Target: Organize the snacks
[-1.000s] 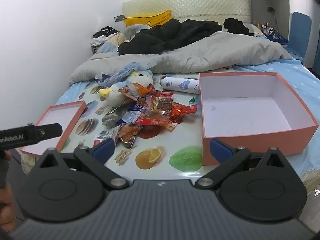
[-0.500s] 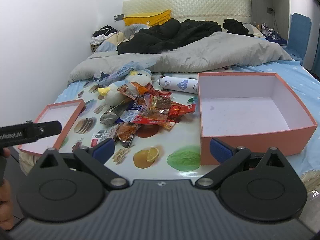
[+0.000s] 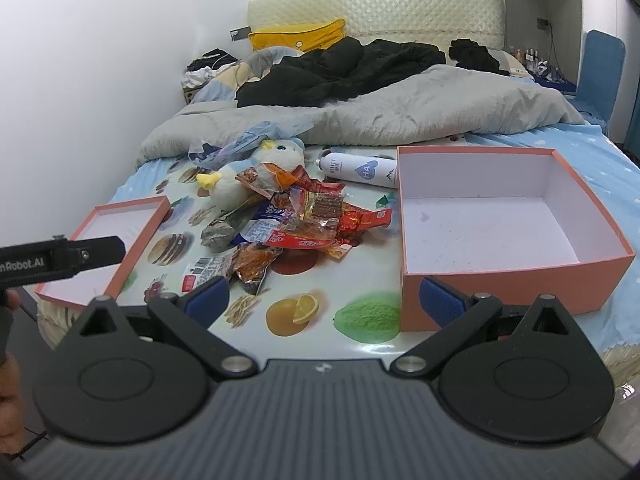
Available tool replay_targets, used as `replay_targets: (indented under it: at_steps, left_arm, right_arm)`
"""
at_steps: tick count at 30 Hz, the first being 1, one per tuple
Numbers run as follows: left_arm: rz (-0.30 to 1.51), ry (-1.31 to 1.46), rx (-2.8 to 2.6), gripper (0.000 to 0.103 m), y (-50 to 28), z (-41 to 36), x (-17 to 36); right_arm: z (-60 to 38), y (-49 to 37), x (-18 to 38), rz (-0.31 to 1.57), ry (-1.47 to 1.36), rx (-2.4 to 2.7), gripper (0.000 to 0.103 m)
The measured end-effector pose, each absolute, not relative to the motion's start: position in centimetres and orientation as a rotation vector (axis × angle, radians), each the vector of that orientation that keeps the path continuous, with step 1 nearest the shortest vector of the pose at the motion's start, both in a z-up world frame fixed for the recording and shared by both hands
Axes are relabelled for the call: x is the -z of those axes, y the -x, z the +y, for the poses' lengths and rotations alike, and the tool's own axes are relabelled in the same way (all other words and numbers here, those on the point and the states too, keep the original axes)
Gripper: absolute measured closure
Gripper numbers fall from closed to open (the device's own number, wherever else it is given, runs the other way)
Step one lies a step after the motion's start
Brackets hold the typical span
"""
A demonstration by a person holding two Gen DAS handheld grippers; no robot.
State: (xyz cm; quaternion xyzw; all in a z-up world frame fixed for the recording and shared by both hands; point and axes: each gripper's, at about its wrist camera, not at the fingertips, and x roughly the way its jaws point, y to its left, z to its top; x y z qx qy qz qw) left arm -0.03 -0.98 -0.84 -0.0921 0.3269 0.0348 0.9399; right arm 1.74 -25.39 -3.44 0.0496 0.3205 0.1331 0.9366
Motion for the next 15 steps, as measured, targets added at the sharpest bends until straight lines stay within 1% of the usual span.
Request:
replay_targets:
  at_steps: [15]
  left_arm:
    - [0.643,0.181,-0.055,0.000,-0.42,-0.46,0.42]
  right_arm:
    - [-25.15,-1.72,3.67,0.657,-0.089,-0.281,0.000]
